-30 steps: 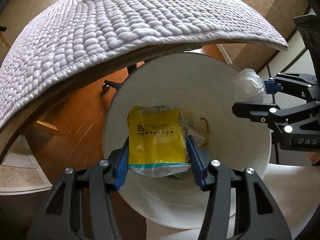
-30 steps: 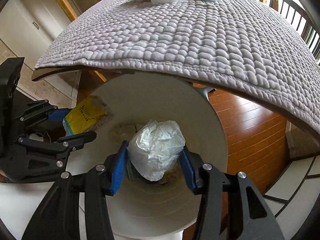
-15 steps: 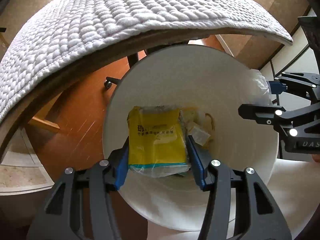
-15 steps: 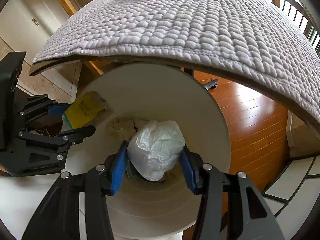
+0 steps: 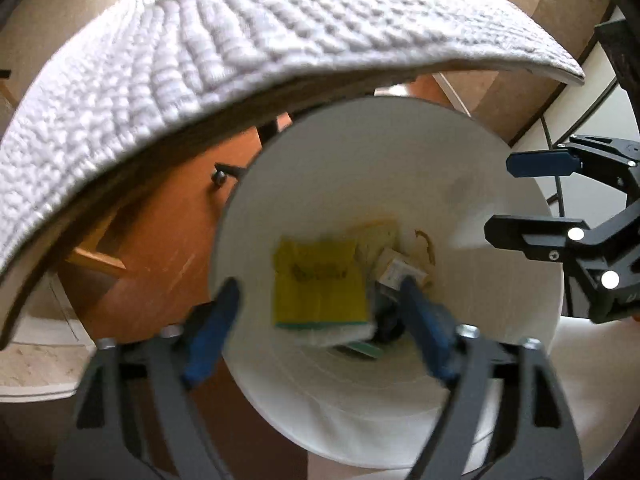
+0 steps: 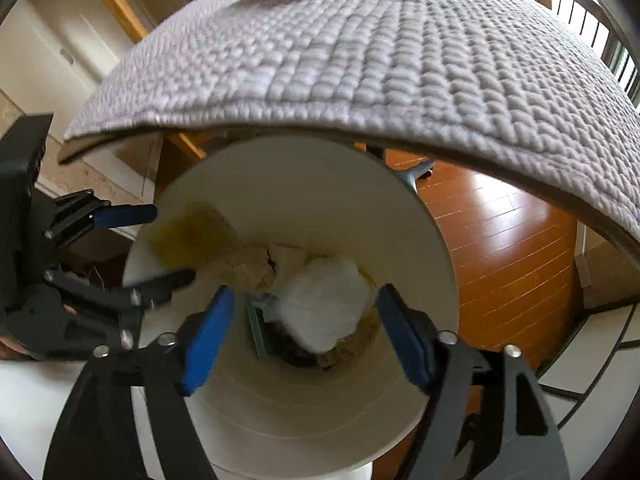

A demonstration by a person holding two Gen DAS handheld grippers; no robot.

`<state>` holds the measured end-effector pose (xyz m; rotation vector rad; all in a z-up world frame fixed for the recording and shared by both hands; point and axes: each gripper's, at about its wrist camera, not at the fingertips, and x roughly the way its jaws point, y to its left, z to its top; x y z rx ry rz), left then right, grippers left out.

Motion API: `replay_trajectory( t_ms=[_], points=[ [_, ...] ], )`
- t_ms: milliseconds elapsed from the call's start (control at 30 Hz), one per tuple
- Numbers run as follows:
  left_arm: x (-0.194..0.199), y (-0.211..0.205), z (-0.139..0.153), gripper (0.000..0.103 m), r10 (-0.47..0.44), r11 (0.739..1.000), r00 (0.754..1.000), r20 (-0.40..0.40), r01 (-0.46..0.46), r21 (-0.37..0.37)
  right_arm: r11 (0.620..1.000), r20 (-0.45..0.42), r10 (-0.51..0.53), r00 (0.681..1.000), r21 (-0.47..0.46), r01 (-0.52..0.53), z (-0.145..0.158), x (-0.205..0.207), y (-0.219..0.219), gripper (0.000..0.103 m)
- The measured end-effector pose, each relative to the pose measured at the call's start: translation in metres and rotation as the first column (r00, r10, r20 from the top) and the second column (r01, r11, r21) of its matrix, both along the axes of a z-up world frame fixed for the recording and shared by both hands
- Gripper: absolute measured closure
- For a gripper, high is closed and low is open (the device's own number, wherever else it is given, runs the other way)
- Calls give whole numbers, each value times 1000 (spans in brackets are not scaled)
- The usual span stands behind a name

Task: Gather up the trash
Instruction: 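Open both tools to drop the wrap and packet into the bin, then grasp the green Doublemint bottle with the right tool while the left tool grasps the pink sponge pack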

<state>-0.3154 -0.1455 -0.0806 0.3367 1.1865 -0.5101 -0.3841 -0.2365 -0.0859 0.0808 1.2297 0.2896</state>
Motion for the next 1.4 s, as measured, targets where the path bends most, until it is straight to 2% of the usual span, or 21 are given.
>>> replay_trajectory(
  t_ms=[200, 300, 367, 433, 467, 567, 633, 700, 800, 967, 1067, 1233, 1333, 1400],
  points=[
    [1, 2, 6, 15, 6, 1000, 1000, -7, -6, -19, 1000, 26, -9, 1000, 5, 9, 11, -4, -7, 28],
    [-4, 6, 29, 15, -27, 998, 1000, 2, 27, -63, 1000, 82, 0, 997, 14, -1, 32, -8, -12, 26],
    [-10, 9, 51, 14, -66, 992, 997, 42, 70, -101, 1000, 149, 2, 989, 20, -5, 54, -10, -17, 18],
    [-11, 12, 78, 2, -92, 986, 989, 112, 107, -131, 1000, 224, -13, 975, 14, 11, 77, -2, -23, 14],
    [-10, 15, 91, 1, -88, 985, 982, 169, 111, -133, 1000, 257, -26, 966, 11, 24, 90, 5, -26, 14],
    [9, 21, 119, 1, -33, 991, 957, 288, 70, -118, 998, 328, -64, 943, 5, 66, 114, 25, -40, 13],
    [30, 25, 127, 1, 7, 990, 953, 303, 37, -140, 996, 360, -77, 930, -13, 88, 122, 45, -48, 13],
    [59, 24, 129, 1, 46, 989, 949, 311, 0, -148, 993, 377, -81, 923, -47, 107, 126, 71, -47, 13],
    [89, 25, 123, 1, 57, 991, 945, 323, -14, -132, 990, 378, -72, 923, -85, 112, 126, 108, -59, 13],
    [134, 17, 105, 1, -5, 999, 937, 350, 20, -37, 985, 357, -51, 933, -139, 107, 114, 171, -64, 13],
    [159, 14, 95, 1, -36, 999, 943, 331, 41, -7, 983, 329, -53, 943, -148, 107, 105, 196, -66, 13],
    [185, 3, 85, 1, -107, 993, 949, 297, 115, -8, 985, 290, -49, 956, -146, 95, 88, 235, -72, 17],
    [196, -5, 79, 1, -150, 988, 946, 289, 153, 12, 986, 272, -28, 962, -151, 71, 79, 252, -70, 24],
    [201, -7, 79, 1, -161, 985, 945, 285, 170, -6, 985, 266, -14, 964, -160, 58, 74, 259, -68, 26]
  ],
)
